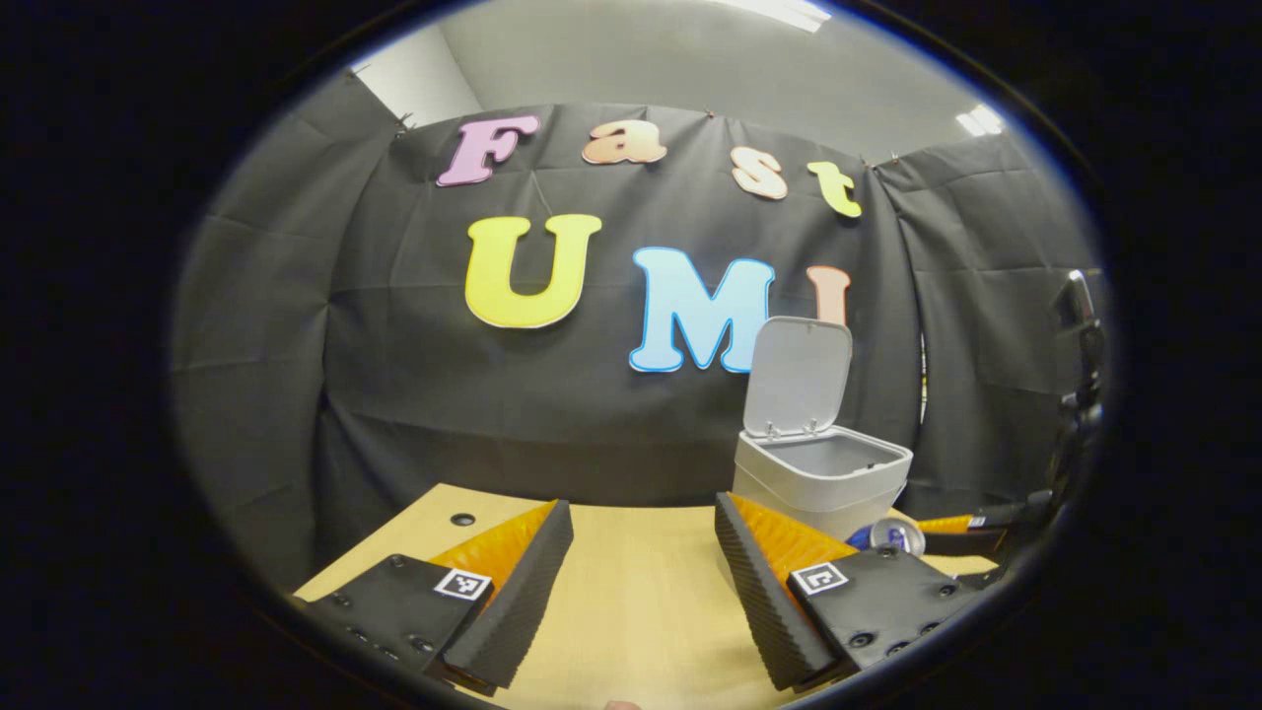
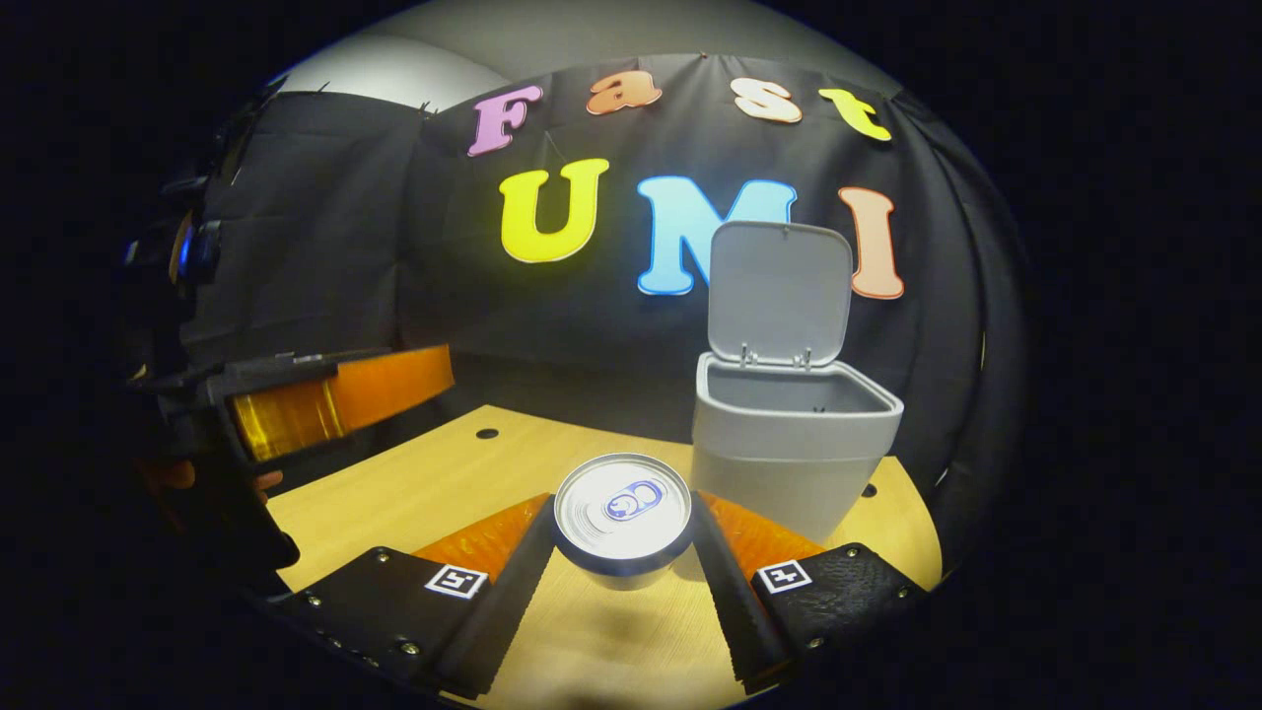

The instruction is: Press the lid of the desktop garbage bin to open it, pick up the crumpled paper on the desktop and throw it into the bin, then pick up the pop can on the desktop and drop it into the bin, and finally close the garbage bin lid.

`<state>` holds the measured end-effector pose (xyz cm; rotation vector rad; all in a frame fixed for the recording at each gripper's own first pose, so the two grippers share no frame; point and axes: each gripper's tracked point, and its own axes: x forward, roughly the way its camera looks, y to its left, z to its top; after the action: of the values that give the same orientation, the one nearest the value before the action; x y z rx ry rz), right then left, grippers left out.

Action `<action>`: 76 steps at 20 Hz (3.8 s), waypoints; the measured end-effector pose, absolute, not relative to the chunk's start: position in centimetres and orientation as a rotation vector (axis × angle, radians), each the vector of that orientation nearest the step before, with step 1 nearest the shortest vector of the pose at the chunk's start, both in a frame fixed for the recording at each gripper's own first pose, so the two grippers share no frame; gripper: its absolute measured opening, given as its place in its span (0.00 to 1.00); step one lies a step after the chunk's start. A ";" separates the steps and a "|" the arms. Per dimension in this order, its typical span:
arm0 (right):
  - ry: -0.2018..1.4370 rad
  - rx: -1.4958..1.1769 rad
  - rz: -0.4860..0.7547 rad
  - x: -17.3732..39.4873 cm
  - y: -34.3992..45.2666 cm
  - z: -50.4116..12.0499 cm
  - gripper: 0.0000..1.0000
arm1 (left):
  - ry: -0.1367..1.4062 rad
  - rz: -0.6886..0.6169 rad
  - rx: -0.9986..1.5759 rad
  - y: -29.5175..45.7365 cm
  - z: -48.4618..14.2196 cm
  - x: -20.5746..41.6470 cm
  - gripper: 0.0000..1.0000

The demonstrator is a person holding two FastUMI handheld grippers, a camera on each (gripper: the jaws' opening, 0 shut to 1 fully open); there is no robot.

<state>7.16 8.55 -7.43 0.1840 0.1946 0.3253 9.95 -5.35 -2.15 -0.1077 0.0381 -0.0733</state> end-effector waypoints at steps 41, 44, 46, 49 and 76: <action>-0.022 0.119 0.048 21.6 -2.0 1.1 0.91 | 0.038 -0.097 -0.057 -6.2 -2.4 11.6 1.00; -0.024 0.115 0.041 23.4 -2.3 2.7 0.91 | 0.040 -0.110 -0.042 -5.6 -2.6 11.9 0.95; -0.030 0.091 0.043 24.4 -2.3 4.0 0.91 | 0.037 -0.121 -0.026 -5.3 -2.8 12.1 1.00; -0.045 0.045 -0.001 26.3 -3.5 5.6 0.92 | 0.056 -0.164 -0.031 -5.6 -3.8 12.3 0.95; 0.005 0.251 -0.075 35.7 -7.2 9.0 0.92 | 0.075 -0.128 -0.060 -3.6 -3.9 12.2 1.00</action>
<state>35.68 -7.17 8.97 0.2514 0.0054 -0.0754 12.21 -3.60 -3.93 -0.0603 0.0752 -0.1281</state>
